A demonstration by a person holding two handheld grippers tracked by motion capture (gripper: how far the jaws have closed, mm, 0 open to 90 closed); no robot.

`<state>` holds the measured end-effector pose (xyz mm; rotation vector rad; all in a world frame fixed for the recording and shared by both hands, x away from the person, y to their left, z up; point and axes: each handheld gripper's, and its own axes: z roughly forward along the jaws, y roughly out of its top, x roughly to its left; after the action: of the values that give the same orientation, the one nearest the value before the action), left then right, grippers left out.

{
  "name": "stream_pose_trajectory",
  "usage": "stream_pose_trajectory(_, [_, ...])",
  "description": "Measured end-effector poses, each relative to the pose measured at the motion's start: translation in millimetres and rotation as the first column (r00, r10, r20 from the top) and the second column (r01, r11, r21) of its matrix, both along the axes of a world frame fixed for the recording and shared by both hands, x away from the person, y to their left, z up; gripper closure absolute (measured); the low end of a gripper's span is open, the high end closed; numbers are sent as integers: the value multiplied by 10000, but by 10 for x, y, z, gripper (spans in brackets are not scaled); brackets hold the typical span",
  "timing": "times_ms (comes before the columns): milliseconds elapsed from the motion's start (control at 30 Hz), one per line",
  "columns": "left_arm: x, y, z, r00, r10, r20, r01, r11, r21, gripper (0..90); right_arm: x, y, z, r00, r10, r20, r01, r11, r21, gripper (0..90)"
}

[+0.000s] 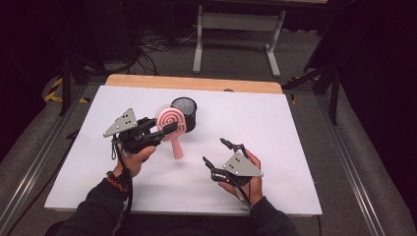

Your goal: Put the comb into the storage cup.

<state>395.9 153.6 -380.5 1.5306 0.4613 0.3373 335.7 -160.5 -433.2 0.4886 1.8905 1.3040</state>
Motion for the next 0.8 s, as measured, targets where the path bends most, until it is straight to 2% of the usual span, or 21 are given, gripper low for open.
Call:
stream_pose_trajectory(200, [14, 61, 6, 9997, 222, -110, -223, 9997, -134, 623, -12, -94, 1, 9997, -225, 112, 224, 9997, 38, 224])
stream_pose_trajectory(367, [16, 91, 22, 9995, 319, 9, -319, 9994, -128, 623, -17, -186, 0, 9988, -446, 217, 446, 9990, -13, 210])
stream_pose_trajectory(600, [-6, 124, 60, 9983, 434, 401, -433, 9991, -17, 624, -41, -329, -18, 9959, -847, 318, 848, 9964, -13, 199])
stream_pose_trajectory(800, [9, 104, 57, 9982, 482, 368, -484, 9988, 43, 624, -54, -454, -39, 9935, -1128, 170, 1126, 9936, 117, 181])
